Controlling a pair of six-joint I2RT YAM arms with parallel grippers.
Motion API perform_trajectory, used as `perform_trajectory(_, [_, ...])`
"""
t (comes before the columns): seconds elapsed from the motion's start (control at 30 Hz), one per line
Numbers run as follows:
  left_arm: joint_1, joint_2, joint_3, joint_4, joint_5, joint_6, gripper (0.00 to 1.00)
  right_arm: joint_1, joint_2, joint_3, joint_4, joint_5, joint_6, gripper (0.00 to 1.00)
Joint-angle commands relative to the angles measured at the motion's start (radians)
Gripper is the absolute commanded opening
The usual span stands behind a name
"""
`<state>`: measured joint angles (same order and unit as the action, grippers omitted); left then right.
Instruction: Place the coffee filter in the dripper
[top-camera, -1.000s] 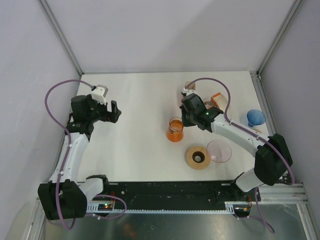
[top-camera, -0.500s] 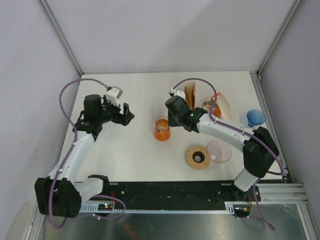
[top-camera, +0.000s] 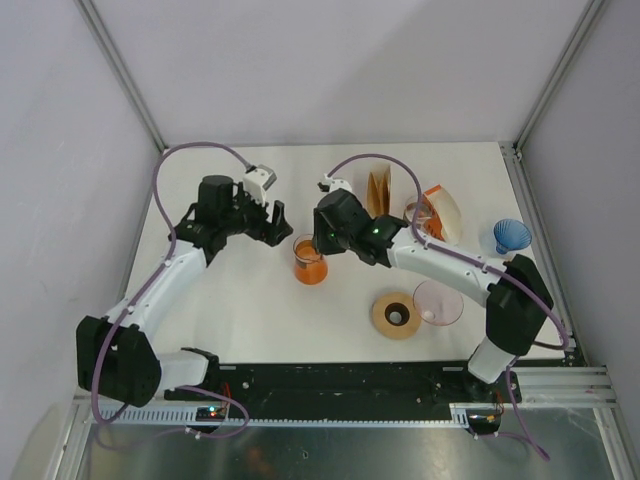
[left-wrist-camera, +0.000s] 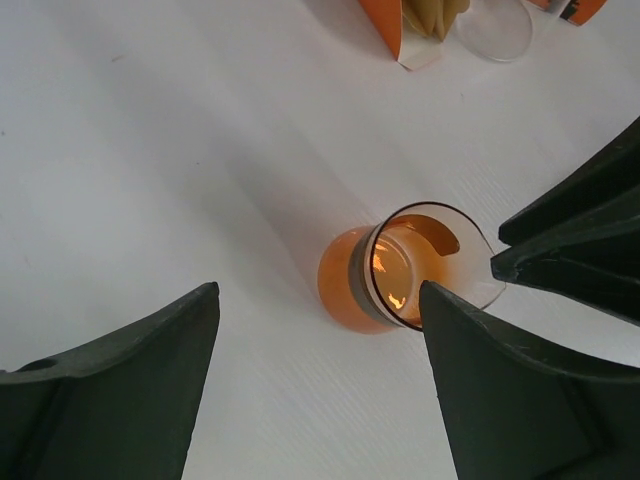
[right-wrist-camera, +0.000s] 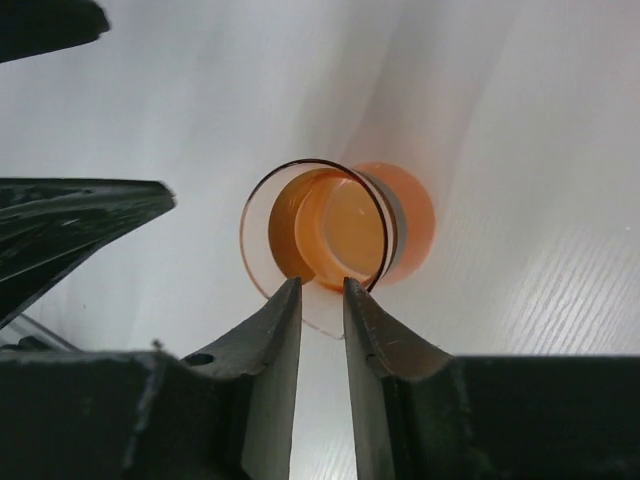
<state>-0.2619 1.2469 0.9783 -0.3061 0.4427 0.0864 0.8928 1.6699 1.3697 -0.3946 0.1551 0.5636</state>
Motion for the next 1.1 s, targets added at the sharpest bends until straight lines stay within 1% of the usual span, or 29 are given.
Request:
perform_trajectory(0.0, [-0.024,0.017,0.049,-0.014,-0.021,-0.004,0.85,0.001,-0.115,0.039,-0.049,-0.015,-0.062,0.31])
perform_trajectory(0.13, [-0.025,-0.006,0.046,-0.027,-0.011,0.034,0.85,0.004,-0.195,0.039,-0.206,0.024,-0.145,0.41])
perform_trajectory(0.23, [-0.026,-0.024,0.037,-0.032,-0.005,0.044,0.83,0.02,-0.218,0.027,-0.351,0.085,-0.143,0.46])
perform_trajectory(0.33, [-0.036,-0.031,0.022,-0.037,0.004,0.042,0.8,0.082,-0.221,-0.016,-0.461,0.151,-0.121,0.51])
perform_trajectory(0.47, [-0.075,-0.014,0.008,-0.045,-0.008,0.052,0.74,0.167,-0.221,-0.076,-0.521,0.222,-0.08,0.59])
perform_trajectory(0.6, [-0.105,0.027,0.01,-0.049,-0.062,0.066,0.67,0.196,-0.219,-0.136,-0.532,0.207,-0.057,0.64])
perform_trajectory(0.67, [-0.116,0.056,0.012,-0.051,-0.076,0.065,0.64,0.205,-0.222,-0.173,-0.522,0.188,-0.053,0.73])
perform_trajectory(0.7, [-0.121,0.068,0.014,-0.053,-0.077,0.064,0.64,0.209,-0.225,-0.191,-0.514,0.18,-0.049,0.8])
perform_trajectory(0.77, [-0.13,0.096,0.017,-0.053,-0.076,0.065,0.63,0.216,-0.233,-0.236,-0.49,0.156,-0.042,0.87])
perform_trajectory(0.83, [-0.135,0.13,0.027,-0.054,-0.084,0.063,0.61,0.219,-0.244,-0.289,-0.449,0.123,-0.033,0.91])
perform_trajectory(0.93, [-0.137,0.177,0.048,-0.056,-0.095,0.072,0.51,0.221,-0.249,-0.37,-0.401,0.11,-0.017,0.93])
perform_trajectory(1.07, [-0.14,0.219,0.072,-0.057,-0.067,0.104,0.38,0.216,-0.245,-0.438,-0.345,0.125,-0.014,0.94])
